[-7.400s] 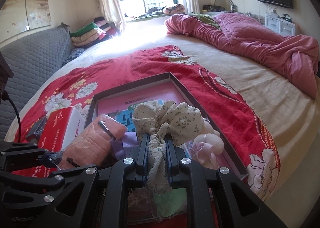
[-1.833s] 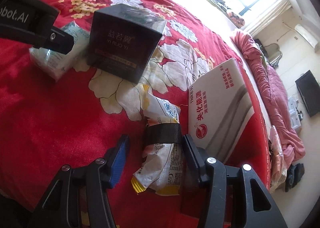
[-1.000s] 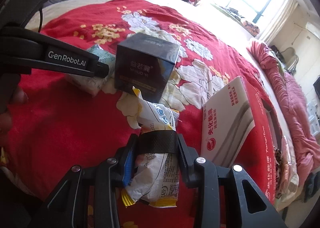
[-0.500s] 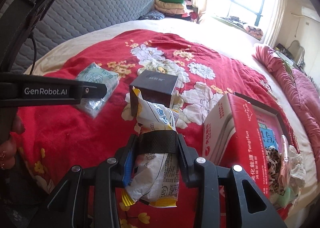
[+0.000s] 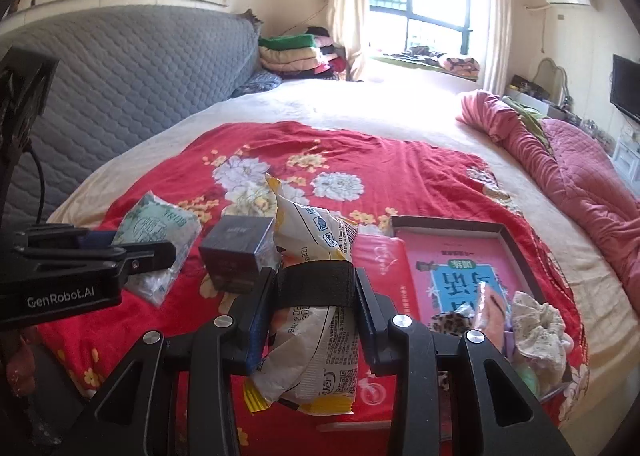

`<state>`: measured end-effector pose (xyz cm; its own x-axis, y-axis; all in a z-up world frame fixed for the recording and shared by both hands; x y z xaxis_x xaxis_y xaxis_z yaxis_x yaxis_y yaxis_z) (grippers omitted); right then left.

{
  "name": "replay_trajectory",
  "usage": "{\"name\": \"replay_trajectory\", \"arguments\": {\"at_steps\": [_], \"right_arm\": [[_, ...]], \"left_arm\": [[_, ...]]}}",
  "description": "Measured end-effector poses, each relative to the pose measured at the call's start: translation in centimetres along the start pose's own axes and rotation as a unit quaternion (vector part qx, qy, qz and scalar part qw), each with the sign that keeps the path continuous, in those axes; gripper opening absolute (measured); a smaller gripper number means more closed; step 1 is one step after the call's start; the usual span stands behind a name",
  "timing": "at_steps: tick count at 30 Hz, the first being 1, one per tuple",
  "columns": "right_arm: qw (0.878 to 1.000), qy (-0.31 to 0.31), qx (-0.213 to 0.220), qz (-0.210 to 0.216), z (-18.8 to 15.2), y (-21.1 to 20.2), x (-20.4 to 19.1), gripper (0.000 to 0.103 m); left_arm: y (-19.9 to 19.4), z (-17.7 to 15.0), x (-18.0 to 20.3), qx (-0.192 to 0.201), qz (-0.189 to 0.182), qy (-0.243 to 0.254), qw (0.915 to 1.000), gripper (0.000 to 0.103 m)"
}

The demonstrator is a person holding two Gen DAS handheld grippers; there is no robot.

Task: Organize soft objects
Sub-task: 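Carry the tissue packet with the left tool while the right tool carries the snack bag to the tray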

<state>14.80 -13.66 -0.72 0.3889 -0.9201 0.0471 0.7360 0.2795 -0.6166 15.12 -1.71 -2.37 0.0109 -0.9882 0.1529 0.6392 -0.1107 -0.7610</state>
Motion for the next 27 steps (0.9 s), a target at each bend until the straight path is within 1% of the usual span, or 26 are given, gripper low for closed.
{"name": "replay_trajectory", "arguments": {"at_steps": [8, 11, 15, 21, 24, 27], "right_arm": [[0.999, 0.044, 0.022, -0.014, 0.4, -2.5, 5.0, 0.039], [0.998, 0.061, 0.028, -0.020, 0.6, -2.8, 6.6, 0.039], [0.995, 0.085, 0.035, -0.039, 0.6, -3.6, 9.4, 0.039], [0.988, 0.129, 0.037, -0.078, -0.4, -4.5, 15.4, 0.039], [0.983, 0.148, 0.028, -0.102, -1.6, -4.7, 18.6, 0.039], [0.978, 0.171, 0.022, -0.113, -2.8, -4.7, 21.1, 0.039]], "left_arm": [[-0.6, 1.6, 6.2, 0.010, -0.018, 0.047, 0.9987, 0.038], [-0.3, 1.8, 8.5, 0.007, -0.028, 0.064, 0.9975, 0.038], [0.6, 2.1, 11.7, 0.003, -0.040, 0.086, 0.9955, 0.038], [2.8, 1.7, 16.0, -0.013, -0.060, 0.119, 0.9910, 0.038], [4.5, 1.1, 17.8, -0.031, -0.069, 0.130, 0.9886, 0.038], [5.9, 0.3, 19.6, -0.046, -0.082, 0.140, 0.9857, 0.038]]}}
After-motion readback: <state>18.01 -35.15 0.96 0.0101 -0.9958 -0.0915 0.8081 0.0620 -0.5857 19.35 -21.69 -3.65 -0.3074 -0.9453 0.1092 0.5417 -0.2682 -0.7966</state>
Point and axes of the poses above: each gripper's, at about its wrist camera, not at the fingertips, and y roughly the way its jaws point, x to its right, z to its top, the point moved 10 cm from there along y, roughly the way its jaws point
